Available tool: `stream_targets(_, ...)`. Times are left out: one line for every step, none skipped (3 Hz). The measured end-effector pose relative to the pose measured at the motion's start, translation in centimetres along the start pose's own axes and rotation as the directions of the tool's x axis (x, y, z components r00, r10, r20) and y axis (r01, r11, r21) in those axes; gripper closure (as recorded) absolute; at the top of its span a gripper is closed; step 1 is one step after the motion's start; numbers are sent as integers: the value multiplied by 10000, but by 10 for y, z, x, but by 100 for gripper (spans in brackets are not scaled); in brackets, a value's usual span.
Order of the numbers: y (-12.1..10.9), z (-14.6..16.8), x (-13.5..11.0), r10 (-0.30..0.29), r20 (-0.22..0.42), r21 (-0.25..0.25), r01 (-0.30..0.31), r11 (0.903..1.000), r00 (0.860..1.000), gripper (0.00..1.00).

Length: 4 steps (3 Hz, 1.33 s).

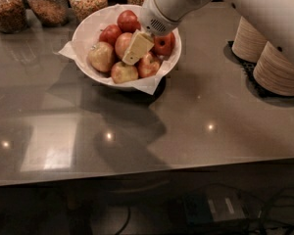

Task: Pick apple from white bowl

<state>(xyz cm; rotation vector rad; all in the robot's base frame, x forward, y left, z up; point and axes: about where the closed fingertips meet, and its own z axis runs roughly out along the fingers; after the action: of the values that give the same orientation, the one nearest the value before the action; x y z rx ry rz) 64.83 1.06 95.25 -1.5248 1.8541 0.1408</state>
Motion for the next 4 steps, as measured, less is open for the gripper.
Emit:
stream_targets(-2, 9, -3, 119, 28, -117, -119, 9999, 9999, 33)
stream_targets(-1, 16, -2, 216, -8, -238, -216, 9995, 9998, 31)
stream_targets(1, 24, 1, 289, -94, -377, -292, 9989, 9995, 28)
stream_targets(2, 29, 2, 322, -136, -442, -328, 9985, 9994, 31)
